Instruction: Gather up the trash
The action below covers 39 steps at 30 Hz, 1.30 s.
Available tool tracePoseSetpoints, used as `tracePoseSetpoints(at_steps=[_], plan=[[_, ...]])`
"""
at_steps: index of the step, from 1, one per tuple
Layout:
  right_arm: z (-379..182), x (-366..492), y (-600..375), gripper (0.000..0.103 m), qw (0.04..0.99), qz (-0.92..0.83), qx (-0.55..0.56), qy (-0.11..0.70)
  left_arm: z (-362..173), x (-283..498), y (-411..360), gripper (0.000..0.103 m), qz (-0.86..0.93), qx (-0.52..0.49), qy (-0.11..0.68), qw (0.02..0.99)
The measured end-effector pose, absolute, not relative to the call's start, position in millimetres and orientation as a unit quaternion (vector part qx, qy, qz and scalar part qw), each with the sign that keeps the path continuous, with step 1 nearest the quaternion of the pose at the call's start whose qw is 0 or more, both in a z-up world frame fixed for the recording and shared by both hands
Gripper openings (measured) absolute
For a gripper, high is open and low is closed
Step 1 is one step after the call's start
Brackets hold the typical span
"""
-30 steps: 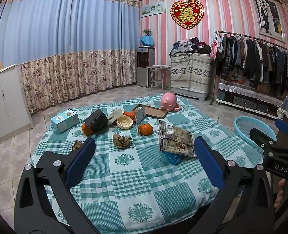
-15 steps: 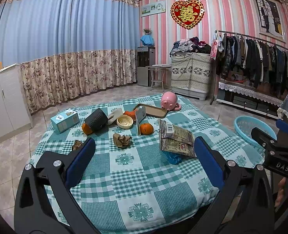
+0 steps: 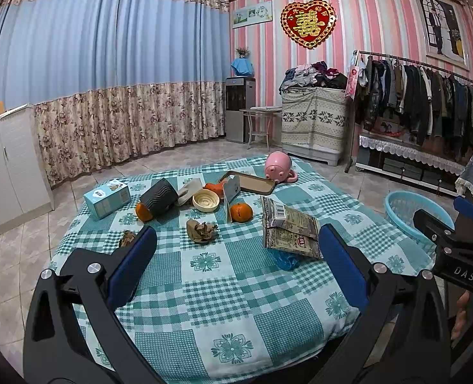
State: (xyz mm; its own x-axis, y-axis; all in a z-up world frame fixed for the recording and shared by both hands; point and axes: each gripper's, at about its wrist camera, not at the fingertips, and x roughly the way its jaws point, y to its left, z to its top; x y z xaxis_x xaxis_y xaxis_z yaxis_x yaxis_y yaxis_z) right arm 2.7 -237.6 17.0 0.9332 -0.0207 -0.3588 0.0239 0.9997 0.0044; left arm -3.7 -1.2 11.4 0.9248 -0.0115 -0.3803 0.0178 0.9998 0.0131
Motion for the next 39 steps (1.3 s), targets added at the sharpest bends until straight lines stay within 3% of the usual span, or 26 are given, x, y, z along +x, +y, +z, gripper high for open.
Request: tracePoseSetpoints(at_steps=[39], plan=[[15.5, 3.7, -237.6, 0.099, 0.983, -0.01, 0.006, 0.183, 6.1, 0.2, 14.7, 0.098, 0.006, 0.008, 0.196, 0.98]])
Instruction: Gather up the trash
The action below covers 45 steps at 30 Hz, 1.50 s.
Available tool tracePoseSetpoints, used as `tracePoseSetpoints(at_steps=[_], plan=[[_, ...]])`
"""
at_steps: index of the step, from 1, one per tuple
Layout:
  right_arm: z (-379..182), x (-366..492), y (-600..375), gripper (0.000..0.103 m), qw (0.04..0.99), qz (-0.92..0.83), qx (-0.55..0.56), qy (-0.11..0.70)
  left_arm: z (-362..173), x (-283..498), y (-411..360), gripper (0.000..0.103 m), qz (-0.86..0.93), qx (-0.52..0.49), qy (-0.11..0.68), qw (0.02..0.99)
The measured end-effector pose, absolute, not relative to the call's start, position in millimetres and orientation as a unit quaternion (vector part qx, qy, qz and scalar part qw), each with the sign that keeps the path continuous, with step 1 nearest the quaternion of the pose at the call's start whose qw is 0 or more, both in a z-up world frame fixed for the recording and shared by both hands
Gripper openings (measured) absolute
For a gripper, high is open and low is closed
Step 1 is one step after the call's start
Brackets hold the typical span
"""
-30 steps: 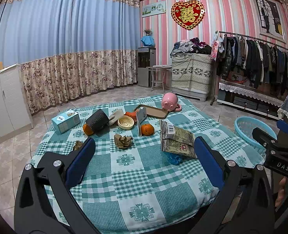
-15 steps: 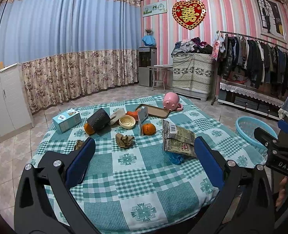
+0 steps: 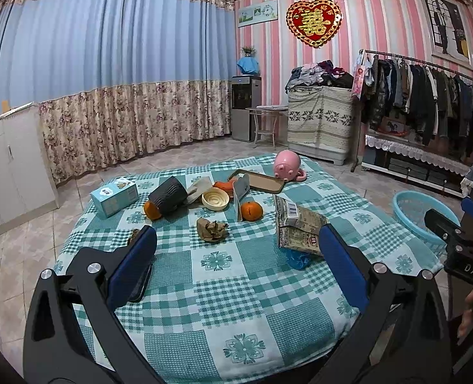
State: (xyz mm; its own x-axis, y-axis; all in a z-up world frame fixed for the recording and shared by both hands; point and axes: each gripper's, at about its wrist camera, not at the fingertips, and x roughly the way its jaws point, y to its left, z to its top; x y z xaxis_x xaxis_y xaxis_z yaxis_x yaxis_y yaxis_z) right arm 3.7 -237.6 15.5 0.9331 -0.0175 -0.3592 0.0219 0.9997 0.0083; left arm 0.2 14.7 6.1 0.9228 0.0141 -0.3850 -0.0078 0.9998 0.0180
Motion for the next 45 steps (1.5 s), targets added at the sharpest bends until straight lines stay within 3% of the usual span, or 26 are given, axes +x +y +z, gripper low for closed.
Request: tracePoseSetpoints(at_steps=[16, 29, 45], plan=[[-6.7, 20.1, -236.4, 0.099, 0.979, -0.012, 0.01, 0.201, -38.3, 13.9, 53.8, 0.098, 0.041, -0.005, 0.233, 0.971], [-14.0, 64.2, -232.3, 0.099, 0.975, -0.017, 0.021, 0.22, -57.2, 84.8, 117.0, 0.098, 0.092, -0.008, 0.269, 0.959], [-39.6, 108.4, -183.5, 0.099, 0.955, -0.031, -0.04, 0.291, -94.7, 149.9, 174.4, 0.097, 0.093, -0.027, 0.337, 0.937]])
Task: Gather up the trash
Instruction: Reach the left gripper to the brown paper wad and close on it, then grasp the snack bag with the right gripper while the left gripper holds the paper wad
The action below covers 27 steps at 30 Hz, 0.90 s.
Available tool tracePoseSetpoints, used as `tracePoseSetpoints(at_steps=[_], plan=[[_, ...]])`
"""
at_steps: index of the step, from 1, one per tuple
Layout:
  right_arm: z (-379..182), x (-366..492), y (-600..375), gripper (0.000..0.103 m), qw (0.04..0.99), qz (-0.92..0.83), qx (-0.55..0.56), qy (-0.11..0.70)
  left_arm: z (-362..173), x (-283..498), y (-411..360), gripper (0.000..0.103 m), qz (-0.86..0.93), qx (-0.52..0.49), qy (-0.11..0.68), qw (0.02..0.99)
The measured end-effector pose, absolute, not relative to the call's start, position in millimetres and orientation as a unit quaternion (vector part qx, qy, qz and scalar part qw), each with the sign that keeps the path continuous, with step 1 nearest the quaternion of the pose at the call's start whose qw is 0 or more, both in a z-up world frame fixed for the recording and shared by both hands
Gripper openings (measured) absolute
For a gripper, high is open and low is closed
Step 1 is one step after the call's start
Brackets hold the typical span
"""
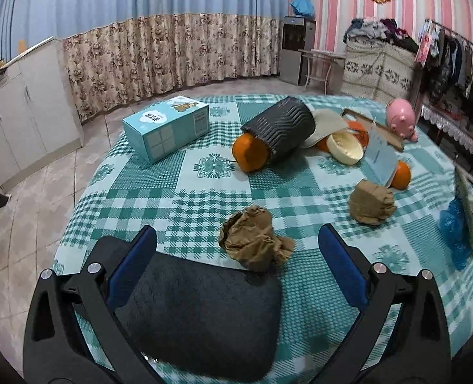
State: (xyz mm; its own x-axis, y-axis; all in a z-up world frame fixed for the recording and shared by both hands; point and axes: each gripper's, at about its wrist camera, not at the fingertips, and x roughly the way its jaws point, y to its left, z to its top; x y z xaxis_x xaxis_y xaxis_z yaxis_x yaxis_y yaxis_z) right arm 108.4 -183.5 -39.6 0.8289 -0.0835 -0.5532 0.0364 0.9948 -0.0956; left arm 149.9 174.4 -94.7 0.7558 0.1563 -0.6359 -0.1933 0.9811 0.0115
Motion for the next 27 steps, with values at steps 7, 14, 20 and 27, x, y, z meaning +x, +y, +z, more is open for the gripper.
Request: tracePoseSetpoints(at_steps=[7, 14, 20, 27], plan=[[-48.9, 112.3, -170.0, 0.099, 0.95, -0.011, -0.045, 0.308, -107.3, 169.7, 176.2, 0.057, 0.063, -0.042, 0.366, 0.928], [-59.1, 116.5, -152.4, 0.099, 0.944, 0.016, -0.048, 0.326, -101.1, 163.2, 168.6, 0.044, 0.053, -0.028, 0.346, 0.936], [-67.3, 125.1, -127.9, 0.099, 0.939, 0.036, -0.061, 0.336, -81.6, 145.5, 170.1, 0.044, 0.055, -0.032, 0.324, 0.944], [-77.9, 145.5, -109.3, 0.099, 0.934, 0.039, -0.077, 0.346, -68.2, 129.8, 176.9, 0.044, 0.058, -0.038, 0.315, 0.947]])
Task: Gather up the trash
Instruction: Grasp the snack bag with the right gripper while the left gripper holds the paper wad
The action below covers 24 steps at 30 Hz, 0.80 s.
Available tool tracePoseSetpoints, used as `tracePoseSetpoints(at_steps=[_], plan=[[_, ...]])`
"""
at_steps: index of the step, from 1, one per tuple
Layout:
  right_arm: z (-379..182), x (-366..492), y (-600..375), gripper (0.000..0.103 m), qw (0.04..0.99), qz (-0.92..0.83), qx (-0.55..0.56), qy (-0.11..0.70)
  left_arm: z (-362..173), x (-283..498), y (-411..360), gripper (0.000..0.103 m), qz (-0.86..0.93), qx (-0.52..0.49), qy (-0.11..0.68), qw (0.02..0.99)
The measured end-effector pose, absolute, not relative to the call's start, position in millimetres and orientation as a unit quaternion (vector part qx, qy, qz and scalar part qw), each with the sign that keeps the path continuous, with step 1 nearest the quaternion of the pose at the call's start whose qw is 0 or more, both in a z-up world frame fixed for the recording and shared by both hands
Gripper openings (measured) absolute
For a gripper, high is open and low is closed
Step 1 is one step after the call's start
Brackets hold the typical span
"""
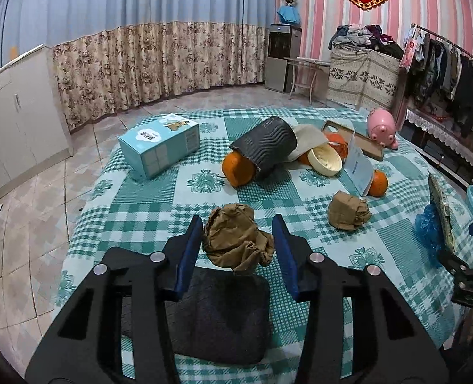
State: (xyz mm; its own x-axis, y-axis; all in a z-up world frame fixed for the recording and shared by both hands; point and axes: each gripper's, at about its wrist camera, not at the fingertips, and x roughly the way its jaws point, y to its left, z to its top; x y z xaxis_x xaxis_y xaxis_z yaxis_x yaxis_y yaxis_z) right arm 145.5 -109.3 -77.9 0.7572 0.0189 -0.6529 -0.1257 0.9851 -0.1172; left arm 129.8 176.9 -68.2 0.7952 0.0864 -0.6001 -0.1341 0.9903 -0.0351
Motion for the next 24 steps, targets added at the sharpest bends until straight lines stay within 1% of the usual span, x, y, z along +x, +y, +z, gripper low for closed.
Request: tracePoseSetpoints(at_steps=[9, 11, 13, 14, 15, 16, 17, 18, 19, 20, 22, 23, 24], plan=[[-53.0, 163.3, -121.1, 0.097, 0.944, 0.039, -0.057, 0.324, -60.6, 125.1, 175.2, 0.044, 0.056, -0.04, 0.313, 0.947], [-48.0, 166.3, -134.8, 0.089, 0.945, 0.044, -0.035, 0.323, -59.4, 125.7, 169.4, 0.044, 0.053, -0.035, 0.313, 0.948], [-46.7, 171.0, -148.6, 0.076, 0.942, 0.045, -0.017, 0.332, -58.0, 125.7, 165.1, 0.044, 0.049, -0.032, 0.312, 0.948], [-48.2, 172.6, -153.3, 0.073, 0.941, 0.046, -0.011, 0.335, -56.7, 126.3, 161.2, 0.044, 0.046, -0.03, 0.312, 0.949], [-48.9, 174.6, -159.1, 0.066, 0.94, 0.048, -0.003, 0.339, -55.6, 126.9, 159.1, 0.044, 0.044, -0.03, 0.311, 0.949], [-50.1, 176.7, -166.9, 0.056, 0.938, 0.051, 0.01, 0.344, -54.4, 127.5, 156.0, 0.044, 0.042, -0.03, 0.311, 0.949], [-50.6, 178.8, -173.3, 0.051, 0.936, 0.055, 0.02, 0.347, -53.2, 127.9, 153.0, 0.044, 0.04, -0.029, 0.31, 0.95], [-50.9, 181.6, -178.3, 0.043, 0.935, 0.061, 0.027, 0.348, -51.7, 128.5, 150.7, 0.044, 0.039, -0.028, 0.309, 0.95], [-51.1, 184.3, -180.1, 0.038, 0.935, 0.066, 0.03, 0.348, -50.5, 128.9, 147.7, 0.044, 0.039, -0.027, 0.308, 0.95], [-51.1, 187.0, -182.7, 0.035, 0.934, 0.074, 0.03, 0.348, -49.2, 129.6, 144.9, 0.044, 0.038, -0.025, 0.307, 0.951], [-51.9, 192.6, -185.1, 0.022, 0.931, 0.096, 0.031, 0.35, -46.0, 131.8, 137.3, 0.044, 0.036, -0.02, 0.308, 0.951], [-53.0, 195.5, -185.3, 0.019, 0.928, 0.109, 0.032, 0.354, -44.9, 132.0, 135.3, 0.044, 0.035, -0.019, 0.308, 0.951], [-54.2, 198.5, -185.6, 0.014, 0.926, 0.119, 0.031, 0.357, -42.6, 132.1, 131.6, 0.044, 0.035, -0.016, 0.306, 0.951]])
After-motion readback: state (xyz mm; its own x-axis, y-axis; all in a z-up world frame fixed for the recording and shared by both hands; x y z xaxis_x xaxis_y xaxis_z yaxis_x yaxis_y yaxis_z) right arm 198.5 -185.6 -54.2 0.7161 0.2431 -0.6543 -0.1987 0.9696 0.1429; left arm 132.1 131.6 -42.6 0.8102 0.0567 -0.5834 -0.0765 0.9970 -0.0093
